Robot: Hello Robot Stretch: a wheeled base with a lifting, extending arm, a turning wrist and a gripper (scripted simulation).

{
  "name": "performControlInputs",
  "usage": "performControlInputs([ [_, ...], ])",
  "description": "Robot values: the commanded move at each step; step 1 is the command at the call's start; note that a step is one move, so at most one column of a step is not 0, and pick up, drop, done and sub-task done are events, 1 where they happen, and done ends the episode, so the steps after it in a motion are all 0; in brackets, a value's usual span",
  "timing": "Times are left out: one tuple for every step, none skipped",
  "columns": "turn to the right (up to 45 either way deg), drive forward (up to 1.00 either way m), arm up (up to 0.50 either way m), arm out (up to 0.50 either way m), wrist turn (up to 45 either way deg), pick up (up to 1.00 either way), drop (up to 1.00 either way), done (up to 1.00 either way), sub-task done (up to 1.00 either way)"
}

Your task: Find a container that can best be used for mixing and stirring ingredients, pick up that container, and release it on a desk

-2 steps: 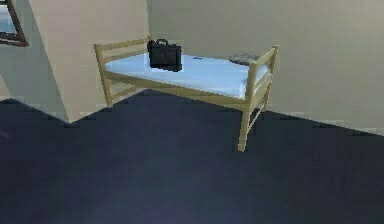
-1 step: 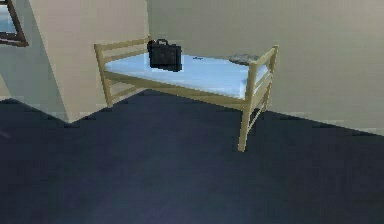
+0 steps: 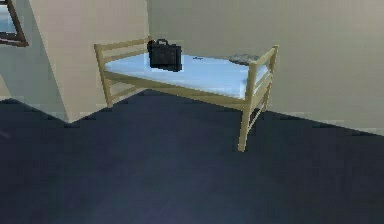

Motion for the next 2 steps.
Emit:
performControlInputs([
  [0.0,0.0,0.0,0.0,18.0,0.0,0.0,0.0,0.0],
  [0.0,0.0,-0.26,0.0,0.0,0.0,0.0,0.0,0.0],
])
